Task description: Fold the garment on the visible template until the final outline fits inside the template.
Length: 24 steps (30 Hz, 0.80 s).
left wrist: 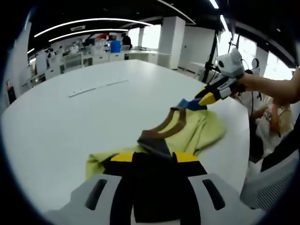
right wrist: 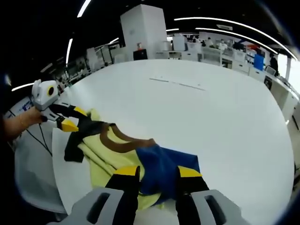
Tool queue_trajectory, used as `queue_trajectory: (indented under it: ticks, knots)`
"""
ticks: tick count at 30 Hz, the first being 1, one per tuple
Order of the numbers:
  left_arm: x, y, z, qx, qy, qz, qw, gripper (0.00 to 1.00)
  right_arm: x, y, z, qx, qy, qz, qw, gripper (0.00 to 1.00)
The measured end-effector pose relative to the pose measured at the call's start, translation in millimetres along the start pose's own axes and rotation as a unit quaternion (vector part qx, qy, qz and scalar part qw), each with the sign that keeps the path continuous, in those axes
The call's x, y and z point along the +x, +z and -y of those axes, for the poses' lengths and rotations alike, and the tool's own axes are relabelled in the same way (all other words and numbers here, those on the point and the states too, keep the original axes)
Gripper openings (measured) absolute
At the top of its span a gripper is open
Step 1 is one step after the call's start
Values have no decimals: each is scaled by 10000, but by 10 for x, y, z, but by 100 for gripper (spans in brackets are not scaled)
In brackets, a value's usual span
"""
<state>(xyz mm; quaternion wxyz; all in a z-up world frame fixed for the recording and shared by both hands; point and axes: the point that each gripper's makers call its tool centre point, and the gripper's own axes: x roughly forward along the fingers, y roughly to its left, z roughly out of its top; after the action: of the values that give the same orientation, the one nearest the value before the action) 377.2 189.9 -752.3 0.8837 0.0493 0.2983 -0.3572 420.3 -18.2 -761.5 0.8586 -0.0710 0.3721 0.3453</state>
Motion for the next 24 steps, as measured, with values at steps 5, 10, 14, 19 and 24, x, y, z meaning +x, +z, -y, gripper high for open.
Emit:
queue_trajectory:
  ticks: [5, 10, 14, 19, 24]
  knots:
    - [57, -58, 0, -89, -17, -74, 9999, 19, 12, -38, 15, -71, -39, -79, 9999, 11]
    - [74, -130, -60, -54, 160, -249, 9995, 4, 23, -77, 20, -28, -59, -144, 9999, 3]
    - [66, -143, -80, -249, 158, -213, 9993, 0, 21, -87, 11, 3, -51, -153, 9999, 1]
    - [40, -147, -86, -289, 188, -183, 9992, 0, 0, -80, 0, -21, -52, -143, 9999, 0]
    - [-23, -80, -60, -193, 228, -94, 9995, 0, -58, -38, -26, -68, -44, -57, 10000, 0]
